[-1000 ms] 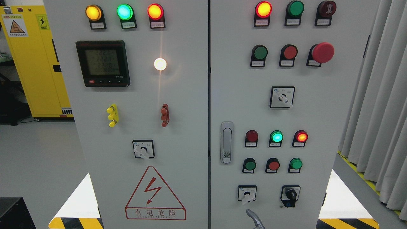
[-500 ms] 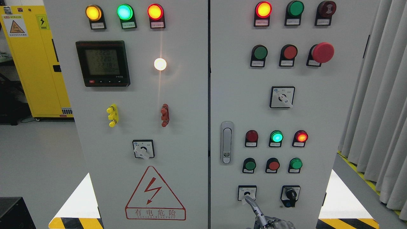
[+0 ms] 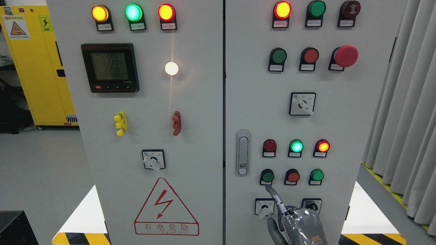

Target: Press green start button

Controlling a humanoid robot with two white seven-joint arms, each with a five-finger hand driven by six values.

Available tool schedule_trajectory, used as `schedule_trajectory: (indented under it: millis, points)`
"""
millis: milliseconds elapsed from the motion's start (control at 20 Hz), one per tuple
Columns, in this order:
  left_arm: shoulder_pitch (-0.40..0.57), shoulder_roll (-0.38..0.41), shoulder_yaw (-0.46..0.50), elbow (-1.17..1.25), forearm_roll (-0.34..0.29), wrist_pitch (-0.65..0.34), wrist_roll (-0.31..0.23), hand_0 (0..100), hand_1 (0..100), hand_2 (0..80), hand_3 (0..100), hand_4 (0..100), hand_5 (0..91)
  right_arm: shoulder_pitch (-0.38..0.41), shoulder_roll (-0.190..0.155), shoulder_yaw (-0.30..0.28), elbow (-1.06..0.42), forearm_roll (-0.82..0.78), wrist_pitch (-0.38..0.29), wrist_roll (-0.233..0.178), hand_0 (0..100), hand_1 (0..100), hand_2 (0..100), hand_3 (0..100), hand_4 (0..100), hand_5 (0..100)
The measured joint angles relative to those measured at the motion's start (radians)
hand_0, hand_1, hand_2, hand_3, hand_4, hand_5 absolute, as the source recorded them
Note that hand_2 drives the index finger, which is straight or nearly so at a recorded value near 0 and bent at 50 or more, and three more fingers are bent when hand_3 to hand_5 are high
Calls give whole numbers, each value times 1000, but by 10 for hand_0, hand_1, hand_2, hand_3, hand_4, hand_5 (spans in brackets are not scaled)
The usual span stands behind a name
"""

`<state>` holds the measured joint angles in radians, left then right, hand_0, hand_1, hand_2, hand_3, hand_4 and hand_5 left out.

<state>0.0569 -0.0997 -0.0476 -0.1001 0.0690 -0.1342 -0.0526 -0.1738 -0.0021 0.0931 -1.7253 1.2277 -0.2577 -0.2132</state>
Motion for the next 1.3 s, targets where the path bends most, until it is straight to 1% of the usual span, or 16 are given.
schedule_trajectory:
  millis: [250,650,1300]
  points:
    - [0,0,0,0,0,0,0,120,556,0,0,0,0,-23,1,-8,26,6,19,11,674,957,0,937,966,1000]
    - [0,0,0,0,0,0,0,120,556,0,0,0,0,-44,1,-13,49,5,27,20,680,953,0,937,966,1000]
    - [0,0,0,0,0,0,0,120,556,0,0,0,0,-53,2,-12,58,1,41,42,680,949,0,937,967,1000]
